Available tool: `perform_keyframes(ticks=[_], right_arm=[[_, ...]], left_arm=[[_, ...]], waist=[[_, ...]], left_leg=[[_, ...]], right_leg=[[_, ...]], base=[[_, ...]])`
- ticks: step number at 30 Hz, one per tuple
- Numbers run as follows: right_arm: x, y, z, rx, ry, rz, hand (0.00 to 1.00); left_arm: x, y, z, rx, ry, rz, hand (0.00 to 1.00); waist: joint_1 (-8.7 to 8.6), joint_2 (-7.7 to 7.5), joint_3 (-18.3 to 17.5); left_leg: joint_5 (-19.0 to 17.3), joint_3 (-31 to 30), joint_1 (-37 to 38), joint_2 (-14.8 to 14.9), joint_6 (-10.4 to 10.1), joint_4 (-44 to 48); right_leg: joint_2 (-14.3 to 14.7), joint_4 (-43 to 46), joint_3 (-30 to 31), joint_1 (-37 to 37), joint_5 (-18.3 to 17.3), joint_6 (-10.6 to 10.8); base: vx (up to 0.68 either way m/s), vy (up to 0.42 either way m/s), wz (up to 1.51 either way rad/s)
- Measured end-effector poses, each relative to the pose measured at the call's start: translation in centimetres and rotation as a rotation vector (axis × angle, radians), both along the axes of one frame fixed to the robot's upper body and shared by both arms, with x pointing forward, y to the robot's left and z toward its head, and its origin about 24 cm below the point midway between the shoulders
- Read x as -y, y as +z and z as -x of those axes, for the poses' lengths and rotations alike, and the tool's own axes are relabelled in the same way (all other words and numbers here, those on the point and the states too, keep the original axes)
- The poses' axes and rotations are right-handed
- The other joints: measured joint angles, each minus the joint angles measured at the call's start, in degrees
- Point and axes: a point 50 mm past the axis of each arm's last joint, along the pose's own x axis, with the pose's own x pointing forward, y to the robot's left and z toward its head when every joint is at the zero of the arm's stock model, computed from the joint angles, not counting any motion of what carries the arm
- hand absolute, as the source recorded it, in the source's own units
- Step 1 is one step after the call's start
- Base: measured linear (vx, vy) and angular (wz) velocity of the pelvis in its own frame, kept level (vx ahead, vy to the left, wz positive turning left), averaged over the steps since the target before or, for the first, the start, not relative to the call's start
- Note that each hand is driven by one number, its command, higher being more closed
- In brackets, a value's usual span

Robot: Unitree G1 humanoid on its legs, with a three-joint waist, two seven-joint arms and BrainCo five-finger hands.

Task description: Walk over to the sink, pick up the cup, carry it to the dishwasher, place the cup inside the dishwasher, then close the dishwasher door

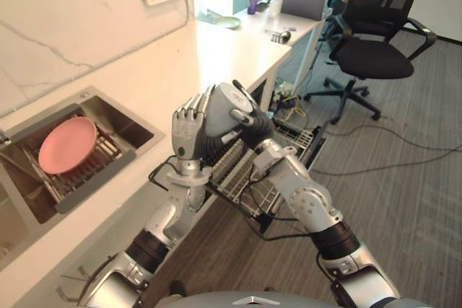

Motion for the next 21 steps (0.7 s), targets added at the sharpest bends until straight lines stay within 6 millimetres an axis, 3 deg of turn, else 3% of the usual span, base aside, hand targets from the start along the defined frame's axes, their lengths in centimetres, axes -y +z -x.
perform_keyframes(ticks=[6,15,16,21], right_arm=[[-0.4,0.3,-0.3,0.039,0.021,0.134,0.00],[-0.8,0.3,-0.8,0.030,0.039,0.165,0.00],[-0.8,0.5,-1.0,0.036,0.044,0.178,1.00],[-0.8,0.8,-1.1,0.052,0.052,0.207,1.00]], left_arm=[[-0.4,-0.2,-0.1,-0.012,0.019,-0.021,1.00],[-0.9,-0.5,-0.1,-0.032,0.037,-0.032,1.00],[-1.0,-0.4,-0.2,-0.034,0.039,-0.027,1.00],[-1.3,-0.4,-0.3,-0.034,0.053,-0.040,1.00]], waist=[[0.07,-0.04,0.0],[0.05,-0.52,-0.1],[0.14,-0.53,-0.1],[0.33,-0.58,-0.1]], left_leg=[[0.3,-0.8,-0.1,-0.3,0.1,-0.3],[0.7,-1.0,-0.9,-0.4,0.3,0.0],[0.8,-1.0,-1.0,-0.4,0.3,0.0],[1.0,-1.0,-1.1,-0.4,0.3,0.0]], right_leg=[[-0.5,0.4,-0.3,-0.1,-0.3,0.4],[-0.5,0.3,-0.3,-0.9,0.5,0.0],[-0.4,0.1,-0.2,-0.8,0.8,0.0],[-0.4,0.0,-0.2,-0.8,0.8,0.2]], base=[[-0.04,0.013,0.04],[-0.01,0.002,0.00],[0.00,0.000,0.00],[0.00,0.000,0.00]])
